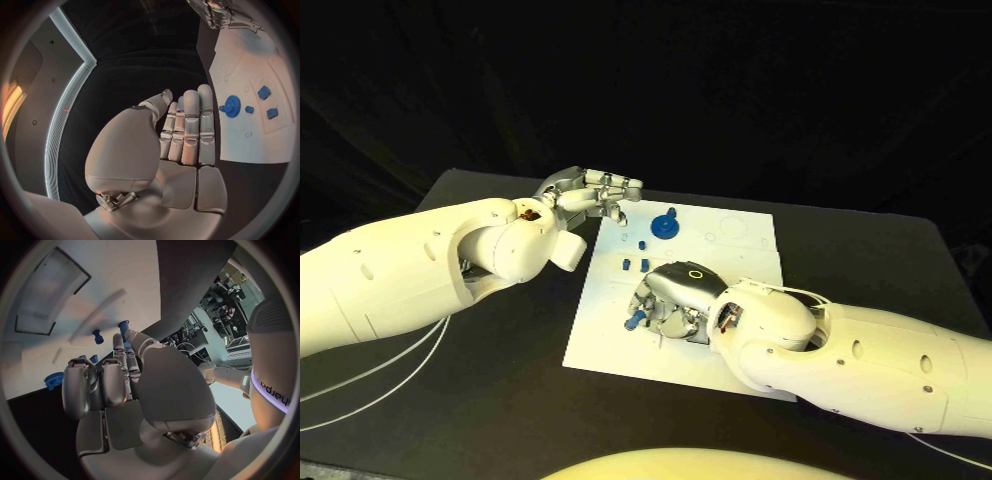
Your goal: Assemble the parts on the task board
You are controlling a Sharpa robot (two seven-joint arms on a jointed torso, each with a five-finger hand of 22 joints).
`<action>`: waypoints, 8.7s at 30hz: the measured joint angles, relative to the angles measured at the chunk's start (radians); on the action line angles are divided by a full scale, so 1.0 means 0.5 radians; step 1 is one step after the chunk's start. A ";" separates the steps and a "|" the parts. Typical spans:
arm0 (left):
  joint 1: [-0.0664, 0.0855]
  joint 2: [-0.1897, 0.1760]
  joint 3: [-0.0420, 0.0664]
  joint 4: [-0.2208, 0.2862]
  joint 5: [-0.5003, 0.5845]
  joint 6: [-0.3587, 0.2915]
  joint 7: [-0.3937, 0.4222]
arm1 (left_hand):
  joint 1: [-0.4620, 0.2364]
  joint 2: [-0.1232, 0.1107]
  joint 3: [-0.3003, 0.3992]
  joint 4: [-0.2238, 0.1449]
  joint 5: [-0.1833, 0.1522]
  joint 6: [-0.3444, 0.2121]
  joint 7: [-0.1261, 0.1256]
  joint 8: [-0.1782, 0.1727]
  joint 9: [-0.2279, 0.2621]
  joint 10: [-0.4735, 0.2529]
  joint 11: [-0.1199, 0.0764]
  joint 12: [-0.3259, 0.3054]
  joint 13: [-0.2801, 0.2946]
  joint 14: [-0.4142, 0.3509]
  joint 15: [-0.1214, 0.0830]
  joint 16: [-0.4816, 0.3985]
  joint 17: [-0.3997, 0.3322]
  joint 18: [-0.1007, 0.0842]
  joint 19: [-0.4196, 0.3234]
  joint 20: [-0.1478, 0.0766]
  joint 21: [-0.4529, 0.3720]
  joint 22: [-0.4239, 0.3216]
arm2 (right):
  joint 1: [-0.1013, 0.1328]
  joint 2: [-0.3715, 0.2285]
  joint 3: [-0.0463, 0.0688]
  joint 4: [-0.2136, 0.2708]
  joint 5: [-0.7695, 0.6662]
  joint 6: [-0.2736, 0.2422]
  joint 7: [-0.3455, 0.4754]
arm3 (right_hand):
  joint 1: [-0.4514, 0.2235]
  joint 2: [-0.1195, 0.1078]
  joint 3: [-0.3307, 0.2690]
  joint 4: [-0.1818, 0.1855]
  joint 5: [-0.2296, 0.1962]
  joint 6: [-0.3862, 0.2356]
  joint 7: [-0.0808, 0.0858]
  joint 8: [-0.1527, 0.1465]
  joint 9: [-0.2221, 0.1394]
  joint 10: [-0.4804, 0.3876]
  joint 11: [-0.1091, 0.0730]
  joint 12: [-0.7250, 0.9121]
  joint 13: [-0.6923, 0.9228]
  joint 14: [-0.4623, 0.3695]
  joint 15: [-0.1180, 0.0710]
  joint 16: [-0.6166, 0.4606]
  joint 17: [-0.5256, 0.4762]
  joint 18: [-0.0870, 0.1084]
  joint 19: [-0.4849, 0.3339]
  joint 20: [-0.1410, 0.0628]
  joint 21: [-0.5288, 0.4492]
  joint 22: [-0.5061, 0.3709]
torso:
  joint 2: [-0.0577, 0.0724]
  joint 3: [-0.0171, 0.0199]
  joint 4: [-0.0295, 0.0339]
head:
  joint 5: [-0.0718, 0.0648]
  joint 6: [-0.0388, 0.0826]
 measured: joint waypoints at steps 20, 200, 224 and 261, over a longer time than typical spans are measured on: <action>0.000 0.001 0.000 -0.001 0.000 0.000 -0.003 | 0.000 0.000 0.000 0.000 0.000 0.000 0.000 0.000 0.000 0.000 0.000 0.000 0.000 0.000 0.000 0.000 -0.001 0.000 0.000 0.000 0.000 0.000 | 0.001 0.083 -0.020 -0.049 -0.009 0.054 -0.017 | -0.115 -0.081 -0.023 0.023 0.023 -0.195 0.081 -0.122 -0.001 -0.156 0.058 -0.131 -0.043 0.003 0.040 0.000 -0.019 0.000 0.000 0.022 -0.043 0.000 | 0.000 -0.0012 0.003 | -0.006 -0.003; -0.001 -0.064 -0.040 0.036 0.001 0.037 -0.037 | 0.000 0.000 -0.016 0.005 0.000 -0.007 -0.007 0.000 0.000 -0.007 0.007 0.008 0.000 0.000 0.000 0.000 -0.008 0.000 0.000 0.000 -0.018 -0.010 | -0.096 -0.457 0.005 0.284 0.710 -0.343 -0.717 | -0.814 -0.024 -1.202 0.469 -0.132 -0.136 -0.154 0.476 0.713 0.422 -0.165 2.281 2.370 0.000 -0.122 0.318 0.256 -0.079 0.007 -0.108 0.387 0.001 | -0.016 -0.0088 -0.076 | -0.179 -0.003; -0.001 -0.069 -0.040 0.036 0.001 0.041 -0.043 | 0.000 0.000 -0.016 0.005 0.000 -0.014 0.000 0.000 0.000 -0.014 0.000 0.016 0.000 0.000 0.000 0.000 -0.010 0.000 0.015 0.000 -0.018 -0.013 | -0.108 -0.561 0.005 0.407 0.632 -0.376 -0.651 | -0.573 0.101 -1.120 0.430 0.155 -0.136 -0.154 0.490 0.744 0.447 -0.176 2.289 2.370 0.000 -0.122 0.318 0.256 -0.079 0.007 -0.107 0.387 0.000 | -0.017 -0.0092 -0.077 | -0.175 0.000; -0.001 -0.073 -0.041 0.034 0.001 0.043 -0.047 | 0.000 0.000 -0.016 0.005 0.000 -0.014 0.000 0.000 -0.001 -0.014 0.000 0.015 0.000 0.000 0.000 0.000 -0.009 0.000 0.014 0.000 -0.018 -0.013 | -0.108 -0.556 0.005 0.372 0.509 -0.347 -0.672 | -0.416 0.154 -1.122 0.378 0.182 -0.136 -0.154 0.498 0.756 0.459 -0.178 2.312 2.374 0.007 -0.129 0.325 0.255 -0.079 0.007 -0.107 0.403 0.001 | -0.015 -0.0088 -0.075 | -0.174 -0.016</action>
